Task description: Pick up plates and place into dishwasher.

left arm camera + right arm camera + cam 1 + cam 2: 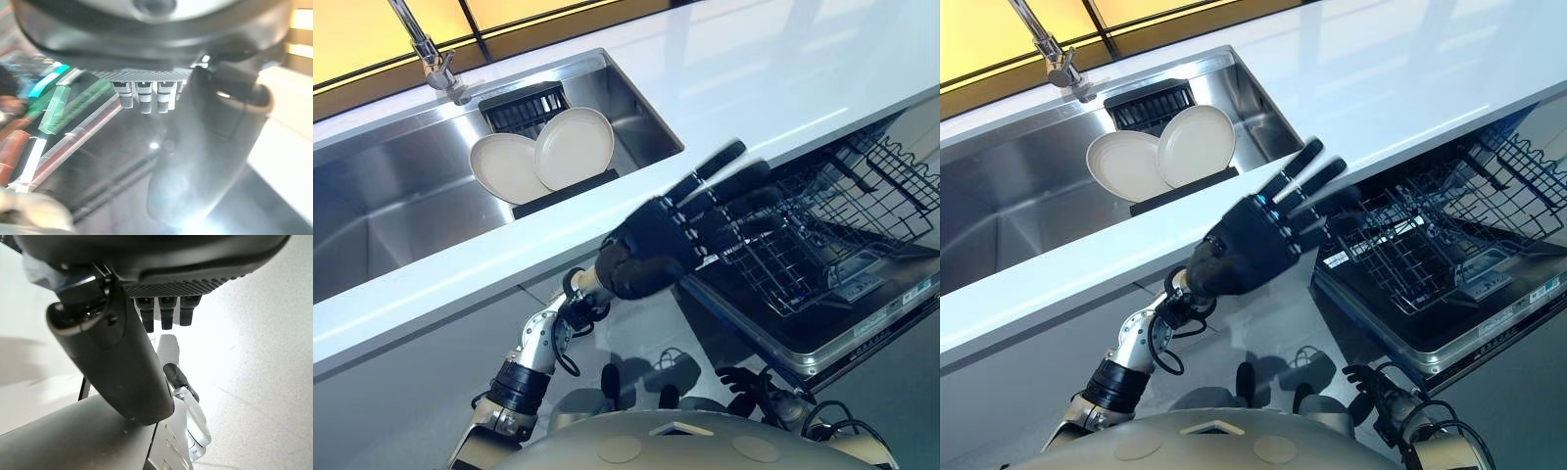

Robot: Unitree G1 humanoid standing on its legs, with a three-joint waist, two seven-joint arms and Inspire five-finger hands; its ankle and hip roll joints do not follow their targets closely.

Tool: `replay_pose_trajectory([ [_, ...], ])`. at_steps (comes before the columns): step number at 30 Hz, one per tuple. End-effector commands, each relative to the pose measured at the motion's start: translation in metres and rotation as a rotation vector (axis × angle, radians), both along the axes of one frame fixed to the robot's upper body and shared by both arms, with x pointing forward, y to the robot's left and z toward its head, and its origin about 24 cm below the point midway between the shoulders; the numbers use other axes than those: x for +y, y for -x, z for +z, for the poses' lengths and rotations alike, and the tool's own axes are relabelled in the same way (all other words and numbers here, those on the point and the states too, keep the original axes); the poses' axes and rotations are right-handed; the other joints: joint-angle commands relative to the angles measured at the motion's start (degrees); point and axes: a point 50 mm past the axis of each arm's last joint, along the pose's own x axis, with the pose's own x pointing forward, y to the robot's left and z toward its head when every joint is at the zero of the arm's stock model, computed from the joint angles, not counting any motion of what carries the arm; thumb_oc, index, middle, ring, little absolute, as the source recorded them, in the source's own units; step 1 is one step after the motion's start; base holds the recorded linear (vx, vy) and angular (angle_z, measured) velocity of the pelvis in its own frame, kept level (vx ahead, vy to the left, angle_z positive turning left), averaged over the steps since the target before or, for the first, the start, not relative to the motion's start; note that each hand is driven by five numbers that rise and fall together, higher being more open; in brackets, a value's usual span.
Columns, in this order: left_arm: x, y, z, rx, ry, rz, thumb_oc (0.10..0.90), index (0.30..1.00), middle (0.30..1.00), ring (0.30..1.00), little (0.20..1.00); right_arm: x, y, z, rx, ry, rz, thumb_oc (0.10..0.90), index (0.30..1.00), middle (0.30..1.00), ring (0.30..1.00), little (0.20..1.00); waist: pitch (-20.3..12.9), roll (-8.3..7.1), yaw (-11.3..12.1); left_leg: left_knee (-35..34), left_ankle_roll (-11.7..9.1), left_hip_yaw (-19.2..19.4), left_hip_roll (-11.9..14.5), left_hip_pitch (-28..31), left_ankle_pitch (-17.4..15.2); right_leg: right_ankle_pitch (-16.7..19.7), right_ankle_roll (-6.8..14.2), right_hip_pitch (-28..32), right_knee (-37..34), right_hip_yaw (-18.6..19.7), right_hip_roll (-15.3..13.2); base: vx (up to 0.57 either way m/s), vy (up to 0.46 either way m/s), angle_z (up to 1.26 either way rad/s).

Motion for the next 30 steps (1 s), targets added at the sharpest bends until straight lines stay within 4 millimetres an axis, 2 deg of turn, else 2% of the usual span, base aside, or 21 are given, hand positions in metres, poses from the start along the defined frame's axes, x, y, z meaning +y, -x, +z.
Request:
replay_pose_trajectory([
  [1,0.044,-0.012,0.061,-0.241,0.142,0.5,0.8,0.9,0.9,0.9,0.9,0.021,-0.005,-0.004,-0.033,-0.074,-0.03,0.8,0.9,0.9,0.9,0.9,-2.09,0.1,2.54,0.13,0.38,-0.57,-1.05,1.76,-7.53,-1.76,2.7,-4.24,3.98,0.38,-0.06,-0.01,0.015,0.03],
  [4,0.09,-0.011,0.074,-0.395,-0.051,0.984,0.8,0.9,0.9,0.9,0.9,0.021,0.006,-0.006,-0.033,-0.068,-0.044,0.8,0.9,0.9,0.9,0.9,-2.38,0.36,2.95,0.13,0.42,-1.3,-1.43,1.76,-7.38,-2.06,2.66,-3.99,3.92,0.12,-0.06,0.01,0.03,0.09],
  [6,0.112,-0.008,0.086,-0.511,-0.224,1.263,0.8,0.9,0.9,0.9,0.9,0.022,0.014,-0.007,-0.027,-0.066,-0.053,0.8,0.9,0.9,0.9,0.9,-2.91,0.33,3.24,0.13,0.53,-1.68,-1.66,1.81,-7.44,-2.34,2.66,-3.8,3.88,-0.07,-0.05,0.06,0.049,0.14],
  [7,0.126,-0.01,0.094,-0.568,-0.363,1.436,0.8,0.9,0.9,0.9,0.9,0.023,0.018,-0.008,-0.019,-0.064,-0.058,0.8,0.9,0.9,0.9,0.9,-3.54,0.27,3.32,0.13,0.63,-1.75,-1.82,1.88,-7.57,-2.51,2.62,-3.68,3.77,0.0,0.03,0.07,0.049,0.1],
  [9,0.131,-0.012,0.099,-0.635,-0.478,1.561,0.8,0.9,0.9,0.9,0.9,0.023,0.02,-0.009,-0.012,-0.063,-0.056,0.8,0.9,0.9,0.9,0.9,-3.97,0.22,3.19,0.13,0.68,-1.71,-1.88,1.92,-7.66,-2.64,2.61,-3.73,3.83,0.14,0.08,0.06,0.049,0.07],
  [11,0.145,-0.019,0.108,-0.742,-0.679,1.784,0.8,0.9,0.9,0.9,0.9,0.022,0.023,-0.009,0.003,-0.057,-0.048,0.8,0.9,0.9,0.9,0.9,-4.71,0.37,2.71,0.13,0.79,-1.37,-1.93,2.13,-7.9,-2.78,2.72,-3.81,3.88,0.47,0.14,0.08,0.081,0.16],
  [14,0.16,-0.035,0.116,-1.046,-1.066,2.133,0.8,0.9,0.9,0.9,0.9,0.02,0.026,-0.009,0.023,-0.04,-0.024,0.8,0.9,0.9,0.9,0.9,-5.54,0.82,1.74,0.13,1.13,-0.56,-2.05,2.45,-8.09,-2.75,3.02,-3.92,3.92,1.09,0.0,0.08,0.1,0.02],
  [16,0.174,-0.046,0.122,-1.136,-1.257,2.176,0.8,0.9,0.9,0.9,0.9,0.019,0.026,-0.009,0.026,-0.03,-0.01,0.8,0.9,0.9,0.9,0.9,-5.79,1.2,1.16,0.13,1.44,-0.04,-2.16,2.71,-8.13,-2.58,3.31,-4.0,4.01,1.53,-0.17,0.09,0.113,-0.15],
  [21,0.203,-0.067,0.125,-1.164,-1.65,2.056,0.8,0.9,0.9,0.9,0.9,0.009,0.015,-0.005,0.007,0.004,0.0,0.8,0.9,0.9,0.9,0.9,-4.97,2.31,-0.67,0.18,2.47,1.75,-2.45,3.73,-8.34,-2.23,4.21,-4.42,4.9,3.38,-0.51,0.11,0.141,-0.24],
  [26,0.215,-0.078,0.129,-1.19,-1.836,1.987,0.8,0.9,0.9,0.9,0.9,-0.001,0.015,-0.002,0.01,0.03,0.009,0.8,0.9,0.9,0.9,0.9,-2.92,2.36,-1.96,0.7,3.4,3.02,-2.89,3.53,-8.56,-1.42,5.46,-5.68,5.91,4.79,-1.14,0.07,0.12,-0.13],
  [30,0.22,-0.086,0.134,-1.164,-1.912,1.965,0.8,0.9,0.9,0.9,0.9,-0.005,0.014,0.0,-0.005,0.04,-0.002,0.8,0.9,0.9,0.9,0.9,-1.06,1.96,-2.85,1.04,4.08,3.63,-3.25,2.32,-8.47,-0.42,6.71,-8.68,7.55,6.26,-1.63,0.05,0.123,-0.2],
])
